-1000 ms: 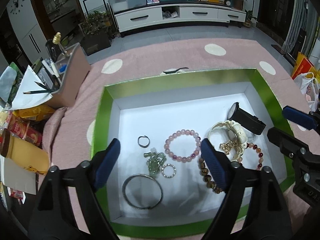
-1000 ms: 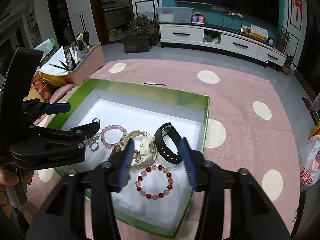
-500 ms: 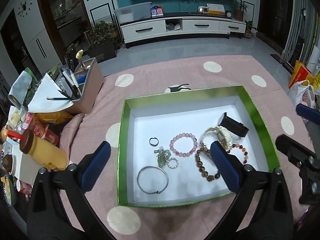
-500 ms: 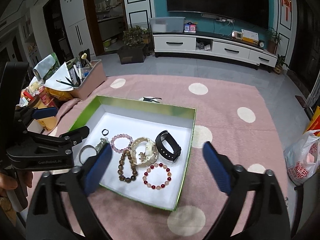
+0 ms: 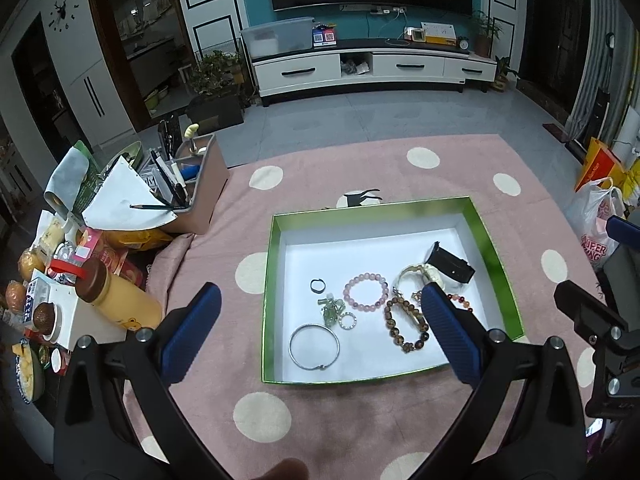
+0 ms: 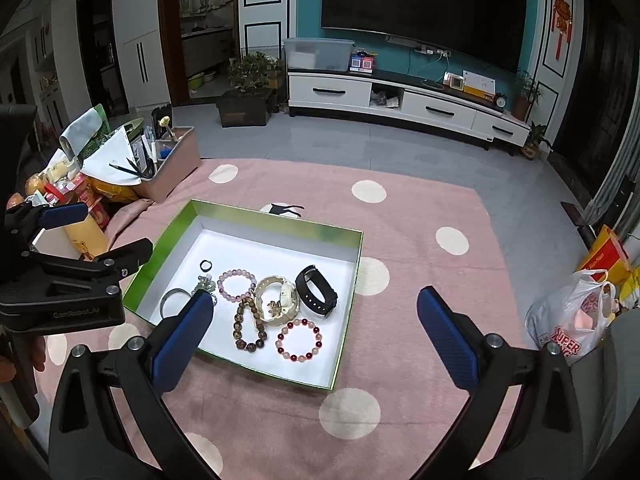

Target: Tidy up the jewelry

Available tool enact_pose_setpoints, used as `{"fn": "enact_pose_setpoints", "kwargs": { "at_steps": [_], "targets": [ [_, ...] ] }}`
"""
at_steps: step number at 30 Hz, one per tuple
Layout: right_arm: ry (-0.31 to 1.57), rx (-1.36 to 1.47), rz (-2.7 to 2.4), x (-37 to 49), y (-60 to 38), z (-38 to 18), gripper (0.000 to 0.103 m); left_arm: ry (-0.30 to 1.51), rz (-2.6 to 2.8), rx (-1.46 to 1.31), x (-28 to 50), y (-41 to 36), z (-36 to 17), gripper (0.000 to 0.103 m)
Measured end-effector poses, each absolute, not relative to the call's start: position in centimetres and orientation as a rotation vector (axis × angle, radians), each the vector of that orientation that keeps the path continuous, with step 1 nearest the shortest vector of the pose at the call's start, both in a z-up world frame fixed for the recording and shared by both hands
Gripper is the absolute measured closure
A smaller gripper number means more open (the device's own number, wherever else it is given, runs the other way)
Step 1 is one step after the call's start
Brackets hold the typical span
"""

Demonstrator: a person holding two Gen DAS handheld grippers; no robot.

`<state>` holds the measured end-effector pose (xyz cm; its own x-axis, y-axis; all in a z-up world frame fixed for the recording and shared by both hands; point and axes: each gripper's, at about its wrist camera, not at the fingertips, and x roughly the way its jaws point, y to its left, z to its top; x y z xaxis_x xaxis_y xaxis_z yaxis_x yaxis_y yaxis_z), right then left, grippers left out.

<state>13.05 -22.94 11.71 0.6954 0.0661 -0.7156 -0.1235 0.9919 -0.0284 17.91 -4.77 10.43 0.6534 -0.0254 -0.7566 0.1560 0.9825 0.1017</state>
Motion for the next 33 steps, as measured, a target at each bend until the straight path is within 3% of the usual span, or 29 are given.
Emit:
{"fn": "enact_pose_setpoints", "kwargs": {
  "at_steps": [33],
  "targets": [
    [0.836, -0.041, 0.092, 14.9, -22.7, 10.7, 0.001, 0.897, -0.051, 0.126, 19.0, -3.6, 10.0, 0.002]
  ]
}}
